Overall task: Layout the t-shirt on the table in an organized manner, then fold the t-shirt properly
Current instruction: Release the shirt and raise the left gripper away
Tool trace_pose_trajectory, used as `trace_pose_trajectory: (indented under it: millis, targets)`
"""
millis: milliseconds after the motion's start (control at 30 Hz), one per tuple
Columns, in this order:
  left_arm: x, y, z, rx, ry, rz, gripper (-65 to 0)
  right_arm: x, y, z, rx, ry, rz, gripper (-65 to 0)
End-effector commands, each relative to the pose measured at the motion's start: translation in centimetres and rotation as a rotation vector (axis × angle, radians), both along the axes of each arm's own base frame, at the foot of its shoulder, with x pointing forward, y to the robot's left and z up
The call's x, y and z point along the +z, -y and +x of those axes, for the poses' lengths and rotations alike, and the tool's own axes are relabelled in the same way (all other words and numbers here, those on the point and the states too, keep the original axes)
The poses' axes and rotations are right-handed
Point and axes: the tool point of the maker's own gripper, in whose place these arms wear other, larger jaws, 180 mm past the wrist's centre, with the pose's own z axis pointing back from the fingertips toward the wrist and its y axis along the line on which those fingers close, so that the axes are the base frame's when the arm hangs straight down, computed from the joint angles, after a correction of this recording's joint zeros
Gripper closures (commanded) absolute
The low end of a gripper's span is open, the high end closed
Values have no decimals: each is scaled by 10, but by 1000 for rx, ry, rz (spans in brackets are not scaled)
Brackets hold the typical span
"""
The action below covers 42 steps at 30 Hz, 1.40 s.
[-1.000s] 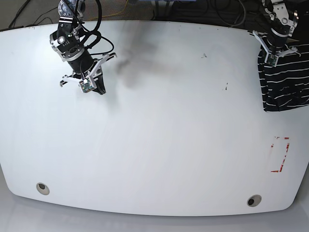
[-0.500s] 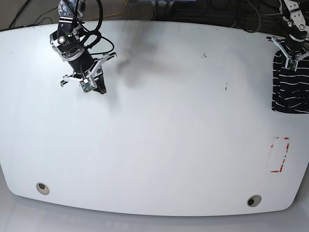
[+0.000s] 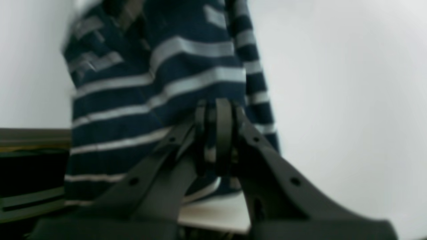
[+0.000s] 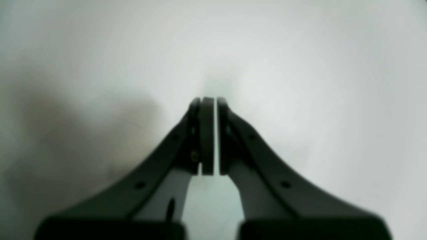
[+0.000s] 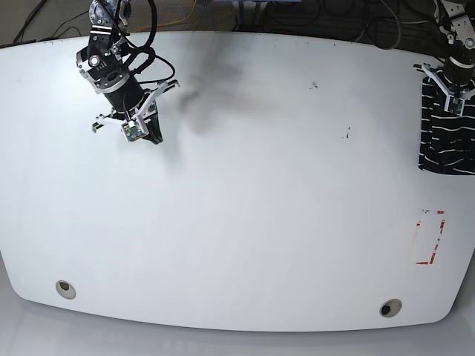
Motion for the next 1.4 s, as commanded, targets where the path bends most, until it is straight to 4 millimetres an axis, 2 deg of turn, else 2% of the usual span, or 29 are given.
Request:
trace_pose_trajectory:
  millis: [0, 33, 200, 333, 500, 700, 833, 967, 1167, 1300, 1367]
  targets:
    - [11, 16, 11, -35, 58, -24, -23, 19, -3, 7, 11, 68, 13, -19]
    - [13, 19, 13, -43, 66, -29, -23, 20, -3, 7, 11, 69, 13, -19]
    - [14, 62, 27, -114, 112, -97, -23, 31, -5, 10, 22, 103, -1, -19]
    - [28, 105, 49, -189, 249, -184, -23, 38, -4, 11, 32, 127, -10, -19]
    - [47, 141, 63, -245, 422, -282, -22, 48, 2, 15, 52, 183, -22, -19]
    - [51, 181, 74, -253, 531, -358, -22, 45, 10, 15, 51, 175, -43, -19]
    - [48, 209, 75, -288, 552, -366, -22, 37, 22, 4, 16, 143, -49, -19]
    - [43, 230, 63, -295, 551, -405, -22, 27, 25, -10, 5, 103, -50, -19]
    - [35, 244, 42, -280, 534, -457, -22, 17, 34, -31, -40, 57, -40, -19]
    - [19, 257, 7, -285, 441, -488, -22, 12, 41, -55, -97, 53, -5, -19]
    - [16, 261, -4, -288, 416, -499, -22, 9, 44, -66, -116, 42, 3, -19]
